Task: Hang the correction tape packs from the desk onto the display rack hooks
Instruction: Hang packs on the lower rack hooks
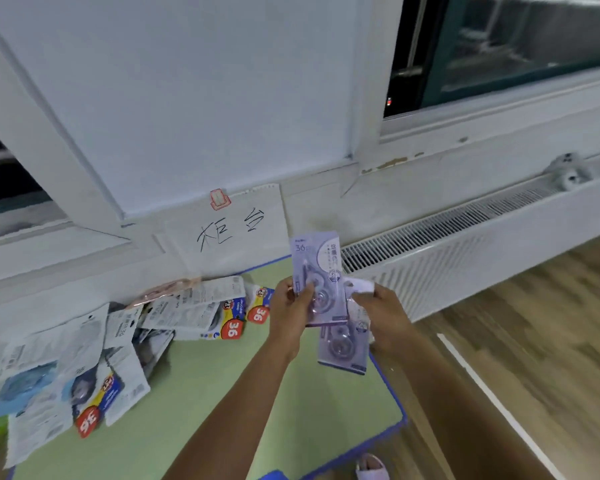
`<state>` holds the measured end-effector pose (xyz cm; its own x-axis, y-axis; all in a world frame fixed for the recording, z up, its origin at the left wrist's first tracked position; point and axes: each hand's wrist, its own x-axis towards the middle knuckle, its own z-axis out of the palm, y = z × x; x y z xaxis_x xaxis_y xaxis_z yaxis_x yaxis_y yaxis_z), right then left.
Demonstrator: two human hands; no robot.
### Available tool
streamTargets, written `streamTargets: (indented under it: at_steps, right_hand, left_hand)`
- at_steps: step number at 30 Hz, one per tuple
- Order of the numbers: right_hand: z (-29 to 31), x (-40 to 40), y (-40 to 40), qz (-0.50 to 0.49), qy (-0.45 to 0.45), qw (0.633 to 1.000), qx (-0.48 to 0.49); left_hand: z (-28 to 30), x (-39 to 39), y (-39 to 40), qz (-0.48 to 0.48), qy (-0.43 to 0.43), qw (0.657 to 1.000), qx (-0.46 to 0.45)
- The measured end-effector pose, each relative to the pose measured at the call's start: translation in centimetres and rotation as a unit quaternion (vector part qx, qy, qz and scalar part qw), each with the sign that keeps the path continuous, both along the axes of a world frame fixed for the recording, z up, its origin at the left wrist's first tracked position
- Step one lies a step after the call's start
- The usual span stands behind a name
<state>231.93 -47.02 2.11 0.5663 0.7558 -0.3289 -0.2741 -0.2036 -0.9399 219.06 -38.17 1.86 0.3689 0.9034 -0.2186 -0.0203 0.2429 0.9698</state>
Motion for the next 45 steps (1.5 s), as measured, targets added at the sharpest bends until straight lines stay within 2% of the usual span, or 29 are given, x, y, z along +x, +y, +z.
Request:
streamTargets:
  at_steps: [3, 7, 11, 15, 19, 30, 38, 45]
  right_hand:
    - [0.4, 0.7, -5.1, -0.12, -0.037, 0.991, -0.043]
    - [1.5, 2.7, -12.6, -0.243, -0.064, 0.967, -0.043]
    - [2.4, 3.8, -21.1, -0.299, -0.066, 0.952, -0.003]
    - [2.8, 4.0, -30.4, -0.383, -0.052, 0.922, 0.007]
    - [2.8, 3.3, -41.0, -0.473, -0.027, 0.881, 0.014]
    - [3.8, -0.7, -70.3, -0.636, -0.028, 0.771, 0.002]
    - [4.9, -1.9, -84.1, -0.734, -0.054, 0.677, 0.014]
    - [4.7, 1.5, -94.1, -0.792, -0.055, 0.607, -0.025]
  left_hand:
    - [0.5, 0.8, -3.0, -0.057, 0.0, 0.998, 0.006]
    - [1.8, 3.5, -7.7, -0.149, 0.006, 0.989, -0.011]
    - [2.2, 7.2, -13.6, -0.249, 0.036, 0.968, 0.014]
    - [2.4, 10.6, -21.8, -0.348, 0.071, 0.932, 0.079]
    - [2.5, 13.2, -31.8, -0.43, 0.063, 0.895, 0.101]
    - [1.5, 16.1, -61.4, -0.618, 0.042, 0.782, 0.071]
    - [2.3, 19.0, -77.3, -0.687, 0.04, 0.719, 0.099]
    - [2.7, 24.1, -88.7, -0.731, 0.015, 0.674, 0.11]
